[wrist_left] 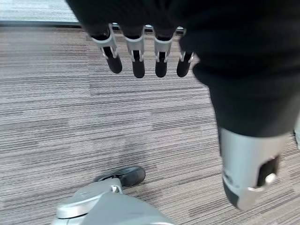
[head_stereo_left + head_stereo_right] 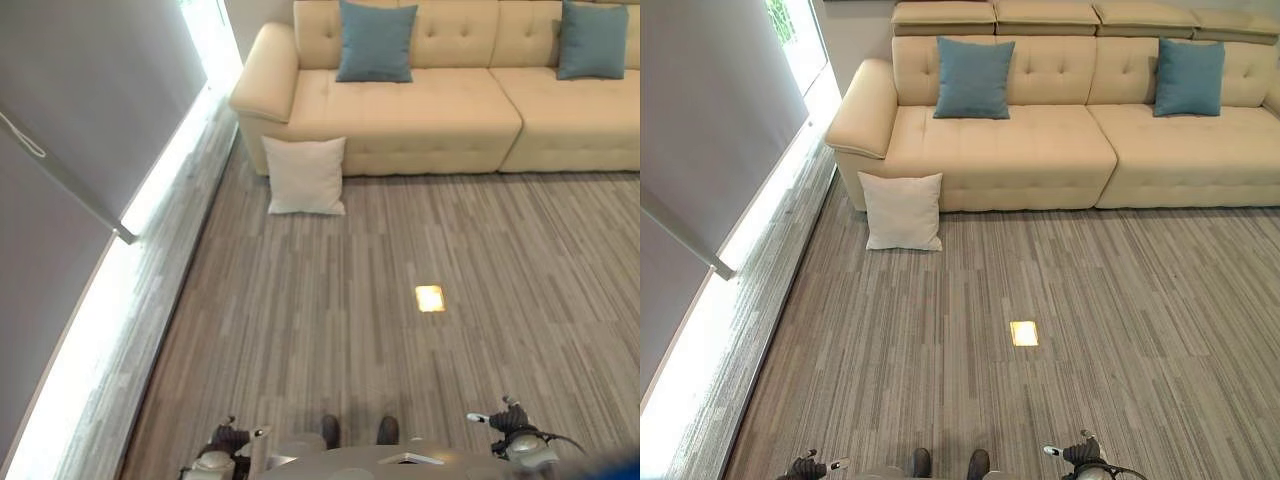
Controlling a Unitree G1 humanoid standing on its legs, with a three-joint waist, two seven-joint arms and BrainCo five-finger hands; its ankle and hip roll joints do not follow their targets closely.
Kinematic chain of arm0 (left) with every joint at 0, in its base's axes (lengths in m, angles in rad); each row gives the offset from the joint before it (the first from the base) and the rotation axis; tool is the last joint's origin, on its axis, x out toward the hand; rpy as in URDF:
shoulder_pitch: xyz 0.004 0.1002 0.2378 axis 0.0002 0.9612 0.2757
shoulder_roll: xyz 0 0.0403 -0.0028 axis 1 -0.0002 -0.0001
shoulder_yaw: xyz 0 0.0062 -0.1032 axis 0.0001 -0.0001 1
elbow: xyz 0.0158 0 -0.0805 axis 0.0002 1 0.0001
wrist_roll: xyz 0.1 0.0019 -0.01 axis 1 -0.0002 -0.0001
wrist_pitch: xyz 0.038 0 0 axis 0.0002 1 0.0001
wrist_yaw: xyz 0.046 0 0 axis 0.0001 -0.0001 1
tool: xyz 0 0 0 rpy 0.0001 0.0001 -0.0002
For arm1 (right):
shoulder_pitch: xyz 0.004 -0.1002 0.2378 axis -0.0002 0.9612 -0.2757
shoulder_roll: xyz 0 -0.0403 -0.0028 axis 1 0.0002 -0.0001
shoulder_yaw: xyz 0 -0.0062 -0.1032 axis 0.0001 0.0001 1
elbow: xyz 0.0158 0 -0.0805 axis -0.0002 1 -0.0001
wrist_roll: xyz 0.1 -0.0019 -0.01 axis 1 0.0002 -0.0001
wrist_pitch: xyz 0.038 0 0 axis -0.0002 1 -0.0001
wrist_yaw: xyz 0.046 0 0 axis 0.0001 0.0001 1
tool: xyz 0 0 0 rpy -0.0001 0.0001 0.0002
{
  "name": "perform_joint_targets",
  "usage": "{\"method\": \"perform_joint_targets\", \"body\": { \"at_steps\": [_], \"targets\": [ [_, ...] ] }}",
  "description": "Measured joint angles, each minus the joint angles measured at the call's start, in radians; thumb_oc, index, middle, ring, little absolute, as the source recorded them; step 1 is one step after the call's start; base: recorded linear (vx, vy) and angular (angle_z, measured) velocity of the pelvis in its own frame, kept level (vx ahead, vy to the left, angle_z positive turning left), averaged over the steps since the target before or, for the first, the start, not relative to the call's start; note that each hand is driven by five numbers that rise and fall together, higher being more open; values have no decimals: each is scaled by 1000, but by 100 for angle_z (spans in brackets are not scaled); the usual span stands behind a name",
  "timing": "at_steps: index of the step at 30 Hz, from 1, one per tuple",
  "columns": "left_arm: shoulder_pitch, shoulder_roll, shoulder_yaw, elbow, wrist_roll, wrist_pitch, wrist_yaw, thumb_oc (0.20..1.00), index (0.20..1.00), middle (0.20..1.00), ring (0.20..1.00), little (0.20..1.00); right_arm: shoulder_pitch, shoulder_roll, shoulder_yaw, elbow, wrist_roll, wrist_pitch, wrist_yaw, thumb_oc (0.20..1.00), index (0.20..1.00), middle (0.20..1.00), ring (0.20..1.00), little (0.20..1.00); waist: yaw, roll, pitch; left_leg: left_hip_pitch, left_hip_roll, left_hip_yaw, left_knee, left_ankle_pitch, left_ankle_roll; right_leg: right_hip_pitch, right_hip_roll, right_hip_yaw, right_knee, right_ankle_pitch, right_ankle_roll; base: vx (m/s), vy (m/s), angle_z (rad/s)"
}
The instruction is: Pick up all the scattered cushions and arrange them neatly on the sofa.
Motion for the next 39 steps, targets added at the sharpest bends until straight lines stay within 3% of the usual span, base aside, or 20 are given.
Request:
{"method": "perform_joint_targets", "body": {
  "at_steps": [15,24,29,32,34,37,39],
  "targets": [
    [-7,0,-4,16,38,17,-13,1000,1000,1000,1000,1000,-3,0,22,18,19,10,33,1000,1000,1000,1000,1000,-16,-2,-19,-3,-1,0,0,-2,1,-9,0,2,-4,-2,-2,19,2,0],
    [-28,1,-4,20,38,19,-13,1000,1000,1000,1000,1000,-49,-3,55,8,-3,16,37,1000,1000,1000,1000,1000,32,-9,15,-31,-13,8,17,-12,11,-41,-8,24,10,2,4,-17,70,-5],
    [-75,5,-4,20,39,20,-13,1000,1000,1000,1000,1000,-115,-3,75,2,-10,27,38,1000,1000,1000,1000,1000,33,-17,62,-59,-22,8,38,-22,32,-115,-30,29,137,-33,32,-7,113,-1],
    [-136,10,-7,19,40,19,-12,1000,1000,1000,1000,1000,-141,-6,85,0,-25,32,38,1000,1000,1000,1000,1000,27,-1,118,-36,-19,-6,39,-26,66,-226,-59,57,409,-85,75,103,62,19],
    [-139,12,-5,20,40,17,-11,1000,1000,1000,1000,1000,-130,-2,89,-1,-25,33,38,1000,1000,1000,1000,1000,23,-11,116,-14,-36,-25,22,-33,74,-258,-86,76,452,-103,84,132,-2,17],
    [-123,12,-6,42,39,19,-10,1000,1000,1000,1000,1000,-114,-1,107,-13,-27,33,38,1000,1000,1000,1000,1000,15,-27,109,12,-41,-51,3,-34,85,-301,-86,106,397,-105,90,196,-77,27],
    [-125,8,-5,49,39,19,-9,1000,1000,1000,1000,1000,-108,0,117,-29,-35,34,39,1000,1000,1000,1000,1000,-7,-31,108,14,-22,-107,5,-55,75,-341,-33,167,259,-58,87,233,-167,69]
  ]
}}
